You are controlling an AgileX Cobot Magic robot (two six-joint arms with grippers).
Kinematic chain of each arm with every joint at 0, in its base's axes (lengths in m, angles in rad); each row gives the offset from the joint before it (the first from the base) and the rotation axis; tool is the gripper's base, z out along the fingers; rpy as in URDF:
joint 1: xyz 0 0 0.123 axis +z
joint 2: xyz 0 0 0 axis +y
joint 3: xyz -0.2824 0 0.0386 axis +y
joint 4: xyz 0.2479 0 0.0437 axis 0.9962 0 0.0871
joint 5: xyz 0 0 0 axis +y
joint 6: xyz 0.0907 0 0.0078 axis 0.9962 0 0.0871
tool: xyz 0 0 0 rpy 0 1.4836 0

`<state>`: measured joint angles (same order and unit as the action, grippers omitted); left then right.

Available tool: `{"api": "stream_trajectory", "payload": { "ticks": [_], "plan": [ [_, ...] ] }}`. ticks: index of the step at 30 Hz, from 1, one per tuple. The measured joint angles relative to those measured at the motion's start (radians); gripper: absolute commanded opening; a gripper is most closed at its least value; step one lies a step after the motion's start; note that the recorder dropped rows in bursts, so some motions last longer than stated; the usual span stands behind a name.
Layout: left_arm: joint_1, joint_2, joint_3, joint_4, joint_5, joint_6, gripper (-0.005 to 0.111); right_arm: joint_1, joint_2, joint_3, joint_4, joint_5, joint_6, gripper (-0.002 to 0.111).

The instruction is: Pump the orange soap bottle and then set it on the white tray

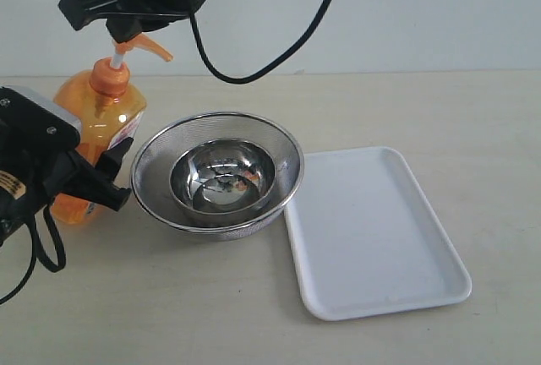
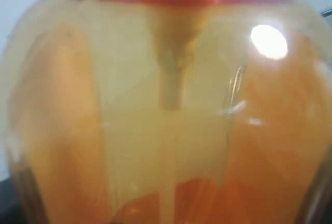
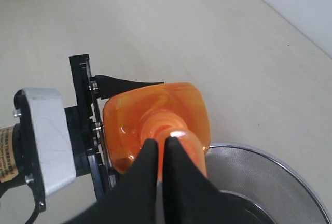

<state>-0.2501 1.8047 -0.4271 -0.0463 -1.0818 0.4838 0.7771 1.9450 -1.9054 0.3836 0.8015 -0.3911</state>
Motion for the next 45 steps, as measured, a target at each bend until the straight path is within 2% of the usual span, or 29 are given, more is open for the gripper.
{"api": "stream_trajectory", "payload": {
  "ticks": [45],
  "plan": [
    [0.016, 0.0, -0.004, -0.027, 0.009, 0.007, 0.005, -0.007, 0.064, -0.024, 0.048, 0.011, 0.002, 0.0]
  ]
}}
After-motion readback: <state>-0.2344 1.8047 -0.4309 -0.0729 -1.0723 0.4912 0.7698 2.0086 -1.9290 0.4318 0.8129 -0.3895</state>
